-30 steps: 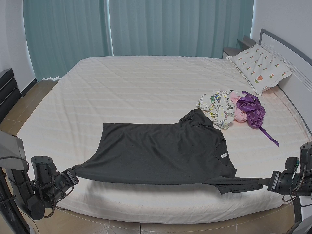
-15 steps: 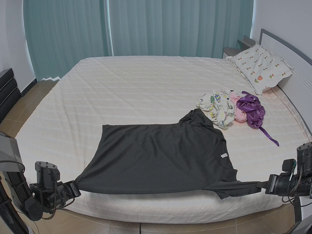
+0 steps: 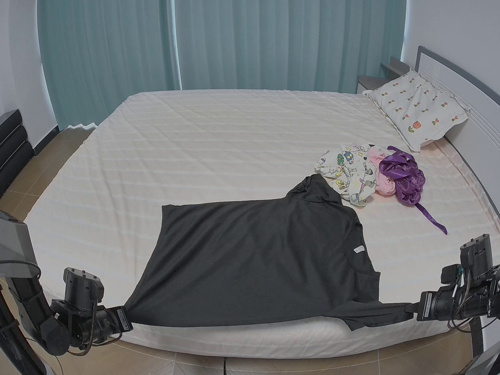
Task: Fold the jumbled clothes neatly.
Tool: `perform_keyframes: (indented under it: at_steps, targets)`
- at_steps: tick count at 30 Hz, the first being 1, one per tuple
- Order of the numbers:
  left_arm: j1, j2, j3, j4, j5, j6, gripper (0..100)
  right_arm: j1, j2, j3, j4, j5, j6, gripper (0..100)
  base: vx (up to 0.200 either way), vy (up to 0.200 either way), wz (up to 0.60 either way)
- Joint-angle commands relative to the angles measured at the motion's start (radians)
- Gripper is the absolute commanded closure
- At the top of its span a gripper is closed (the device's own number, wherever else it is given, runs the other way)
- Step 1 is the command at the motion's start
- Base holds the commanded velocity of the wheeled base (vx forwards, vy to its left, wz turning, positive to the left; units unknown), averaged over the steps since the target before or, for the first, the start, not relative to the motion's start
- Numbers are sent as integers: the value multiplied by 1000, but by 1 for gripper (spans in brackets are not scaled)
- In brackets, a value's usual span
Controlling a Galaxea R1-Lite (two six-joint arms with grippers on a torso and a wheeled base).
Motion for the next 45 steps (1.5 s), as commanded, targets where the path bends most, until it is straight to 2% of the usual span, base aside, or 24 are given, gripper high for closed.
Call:
perform_keyframes:
  at_steps: [1, 4, 11, 20, 41, 45]
  targets:
    - [-19, -6, 16, 38, 1, 5, 100, -2, 41, -3, 0, 1, -7, 100, 0, 0, 0]
    - [-27, -6, 8, 54, 1, 44, 100, -5, 63, -11, -12, 2, -7, 100, 0, 0, 0]
    - [-5, -6, -77, 21, 10, 47, 100, -36, 77, -93, -1, 37, -7, 100, 0, 0, 0]
    - [30, 32, -223, 23, 10, 45, 100, -43, 199, -184, -15, 37, -18, 100, 0, 0, 0]
    - [50, 267, -516, 18, 15, 45, 100, -91, 420, -449, -15, 37, -42, 100, 0, 0, 0]
    - [52, 318, -565, 17, 54, 45, 100, -97, 455, -482, -17, 37, -42, 100, 0, 0, 0]
